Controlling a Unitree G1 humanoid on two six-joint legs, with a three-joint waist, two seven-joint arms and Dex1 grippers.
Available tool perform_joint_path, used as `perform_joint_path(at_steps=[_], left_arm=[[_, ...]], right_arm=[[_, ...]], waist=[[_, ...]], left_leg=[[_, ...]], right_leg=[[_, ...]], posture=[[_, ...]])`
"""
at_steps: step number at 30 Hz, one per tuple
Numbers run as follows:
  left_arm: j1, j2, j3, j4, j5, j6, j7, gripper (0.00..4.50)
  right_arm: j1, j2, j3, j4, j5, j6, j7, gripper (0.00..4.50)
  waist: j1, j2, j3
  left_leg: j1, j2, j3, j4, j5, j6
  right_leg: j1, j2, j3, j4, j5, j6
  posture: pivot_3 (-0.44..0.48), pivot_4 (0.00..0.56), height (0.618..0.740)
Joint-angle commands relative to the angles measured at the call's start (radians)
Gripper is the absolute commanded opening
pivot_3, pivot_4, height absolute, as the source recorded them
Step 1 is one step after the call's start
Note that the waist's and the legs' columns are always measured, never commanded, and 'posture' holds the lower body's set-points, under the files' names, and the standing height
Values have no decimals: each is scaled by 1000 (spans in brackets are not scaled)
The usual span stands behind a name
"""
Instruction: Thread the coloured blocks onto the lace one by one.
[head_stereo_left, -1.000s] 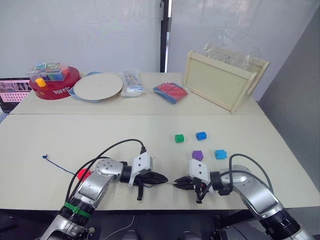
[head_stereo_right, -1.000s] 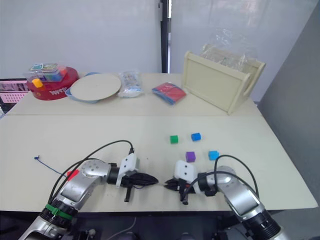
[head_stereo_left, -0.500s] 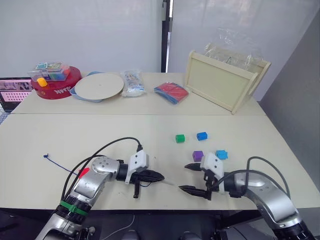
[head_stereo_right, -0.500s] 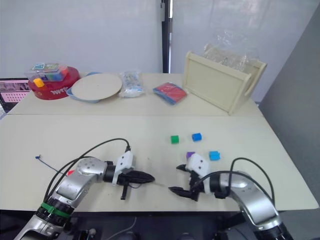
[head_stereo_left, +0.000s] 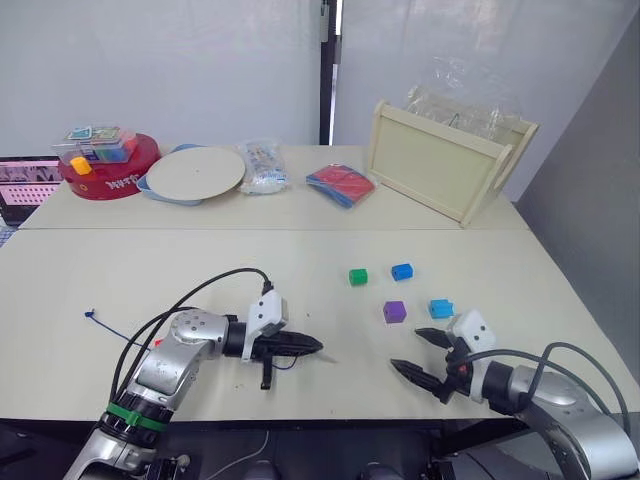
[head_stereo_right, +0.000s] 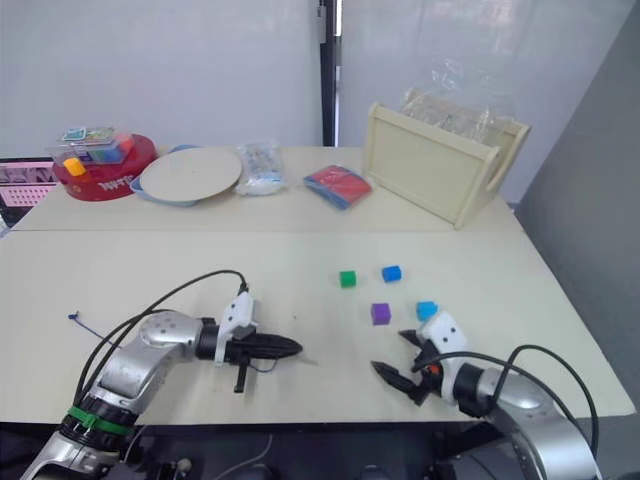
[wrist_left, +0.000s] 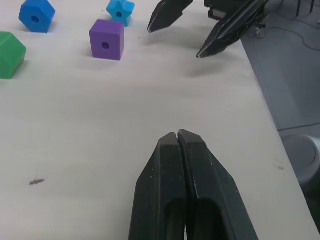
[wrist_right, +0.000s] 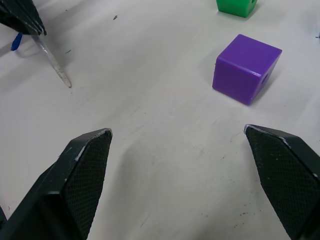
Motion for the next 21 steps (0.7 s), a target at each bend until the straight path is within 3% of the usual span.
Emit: perform_joint_path(at_steps=[1, 5, 13, 21], left_arm=[[9, 7, -17, 5, 25, -49, -15, 0], [5, 2, -30, 40, 72, -99, 9, 0], [14, 23, -12, 3, 55, -91, 3, 2516], [52, 84, -47, 9, 126, -181, -22, 2516]], right_arm=[[-1, 0, 3, -53, 20, -6, -6, 4466], [-10, -22, 65, -78, 15, -7, 27, 4466], [-42, -34, 110, -103, 24, 0, 32, 4500], [-56, -33, 120, -97, 25, -3, 29, 4500]], waist=[[1, 0, 0], [3, 0, 0], [3, 0, 0], [2, 0, 0]], left_leg=[[0, 0, 0, 0, 0, 0], [0, 0, 0, 0, 0, 0], [0, 0, 0, 0, 0, 0], [0, 0, 0, 0, 0, 0]], right_leg=[[0, 0, 0, 0, 0, 0], [0, 0, 0, 0, 0, 0], [0, 0, 0, 0, 0, 0], [0, 0, 0, 0, 0, 0]], posture=[[0, 150, 740], [0, 150, 740], [0, 150, 740], [0, 150, 740]])
